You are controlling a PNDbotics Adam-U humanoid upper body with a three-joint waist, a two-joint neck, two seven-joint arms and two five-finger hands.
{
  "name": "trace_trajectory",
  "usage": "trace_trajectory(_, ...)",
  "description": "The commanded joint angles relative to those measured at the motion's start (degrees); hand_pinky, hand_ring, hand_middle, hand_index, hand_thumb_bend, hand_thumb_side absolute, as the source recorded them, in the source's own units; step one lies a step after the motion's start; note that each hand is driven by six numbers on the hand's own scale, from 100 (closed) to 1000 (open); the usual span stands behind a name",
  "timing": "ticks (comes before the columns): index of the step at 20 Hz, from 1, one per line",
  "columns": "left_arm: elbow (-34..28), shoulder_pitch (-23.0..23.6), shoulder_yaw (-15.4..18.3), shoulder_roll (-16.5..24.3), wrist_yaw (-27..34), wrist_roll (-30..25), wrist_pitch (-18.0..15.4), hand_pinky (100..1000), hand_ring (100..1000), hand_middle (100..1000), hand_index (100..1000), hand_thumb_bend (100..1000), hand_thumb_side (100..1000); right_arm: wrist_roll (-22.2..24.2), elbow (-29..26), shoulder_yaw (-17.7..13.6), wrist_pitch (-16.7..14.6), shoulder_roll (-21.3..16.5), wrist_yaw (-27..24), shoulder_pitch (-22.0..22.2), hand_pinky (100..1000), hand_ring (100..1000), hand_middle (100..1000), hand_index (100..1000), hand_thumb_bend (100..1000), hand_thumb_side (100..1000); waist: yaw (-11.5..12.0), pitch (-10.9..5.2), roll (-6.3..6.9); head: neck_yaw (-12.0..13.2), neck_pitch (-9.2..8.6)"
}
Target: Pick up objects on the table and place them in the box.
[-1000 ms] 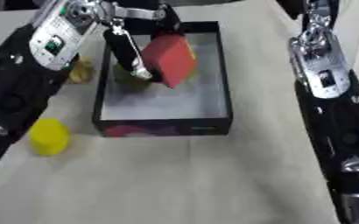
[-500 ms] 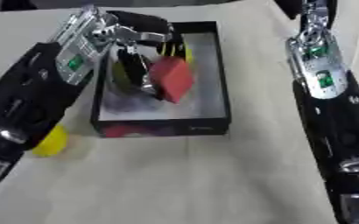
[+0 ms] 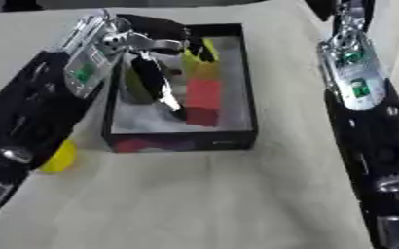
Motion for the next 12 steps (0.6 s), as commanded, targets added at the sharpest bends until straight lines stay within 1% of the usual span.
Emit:
trace_trajectory(1,-5.1,-0.2,3.4,3.4,4.6,1.1,1.5,789,821,792,900,613,570,-0.4,-1.3,-0.3,0.0,-0.9,0.4,-0.8,798,734,726,829,282,363,0.5,-2.5,0.0,-0.6,0.59)
trace_trajectory(5,-9.5,1.0,6.1,7.1,9.4,2.3,4.5,788,822,793,899,590,572,-0.6,-1.3,-0.5,0.0,-1.1,0.4,-0.6,798,734,726,829,282,362,1.4,-2.69,-0.16,-1.3,1.01)
trace_trajectory(8,-10.8,1.8,7.6,9.5,11.1,2.6,6.1,797,831,808,909,594,559,-0.7,-1.3,-0.6,0.1,-1.2,0.4,-0.4,799,735,726,829,282,361,1.9,-2.91,-0.32,-1.8,1.17)
trace_trajectory(9,-11.0,2.0,8.0,10.2,11.6,2.7,6.6,801,834,811,911,596,555,-0.7,-1.3,-0.6,0.1,-1.2,0.5,-0.3,799,735,726,829,302,363,2.1,-2.98,-0.39,-2.0,1.18)
trace_trajectory(10,-11.2,2.3,8.4,11.1,11.9,2.9,7.0,801,836,813,912,601,548,-0.8,-1.3,-0.7,0.1,-1.2,0.5,-0.3,799,735,726,829,283,361,2.3,-3.07,-0.49,-2.3,1.18)
trace_trajectory(12,-11.4,2.9,9.3,12.6,12.3,3.4,7.8,802,837,813,914,602,544,-0.9,-1.4,-0.8,0.1,-1.2,0.5,-0.2,799,735,726,829,283,360,2.7,-3.25,-0.69,-2.6,1.19)
